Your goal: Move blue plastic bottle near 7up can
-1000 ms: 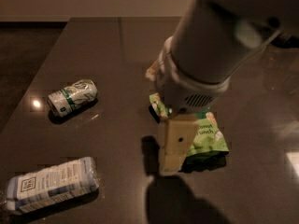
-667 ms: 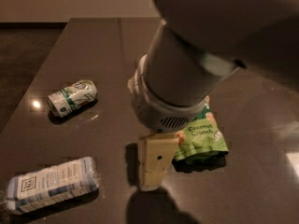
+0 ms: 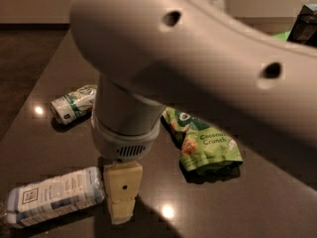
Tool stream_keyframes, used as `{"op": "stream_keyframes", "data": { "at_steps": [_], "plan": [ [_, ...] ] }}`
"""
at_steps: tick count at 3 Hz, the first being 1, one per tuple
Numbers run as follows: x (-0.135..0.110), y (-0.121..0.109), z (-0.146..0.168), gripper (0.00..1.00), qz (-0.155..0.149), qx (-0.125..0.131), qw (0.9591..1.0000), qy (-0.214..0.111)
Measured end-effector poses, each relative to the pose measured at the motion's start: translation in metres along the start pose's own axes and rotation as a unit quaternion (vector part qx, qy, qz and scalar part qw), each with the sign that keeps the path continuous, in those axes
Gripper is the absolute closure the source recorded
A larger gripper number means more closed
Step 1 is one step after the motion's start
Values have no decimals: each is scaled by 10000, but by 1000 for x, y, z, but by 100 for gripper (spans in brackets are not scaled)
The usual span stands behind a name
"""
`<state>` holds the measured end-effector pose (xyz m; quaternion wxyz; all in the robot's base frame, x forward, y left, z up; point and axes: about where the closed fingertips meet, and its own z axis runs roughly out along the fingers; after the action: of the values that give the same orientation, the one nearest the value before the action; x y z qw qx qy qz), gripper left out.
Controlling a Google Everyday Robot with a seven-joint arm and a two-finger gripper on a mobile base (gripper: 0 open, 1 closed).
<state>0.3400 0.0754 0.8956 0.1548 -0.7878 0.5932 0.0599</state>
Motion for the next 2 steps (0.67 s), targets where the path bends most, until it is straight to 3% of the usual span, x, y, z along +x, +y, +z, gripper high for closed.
{"op": "stream_keyframes", "data": {
  "at_steps": [1,2],
  "plan": [
    [-10,-5,29,0,-12,-335,9993,-175],
    [-14,-3,44,0,4,-403,9990,-208]
  ]
}}
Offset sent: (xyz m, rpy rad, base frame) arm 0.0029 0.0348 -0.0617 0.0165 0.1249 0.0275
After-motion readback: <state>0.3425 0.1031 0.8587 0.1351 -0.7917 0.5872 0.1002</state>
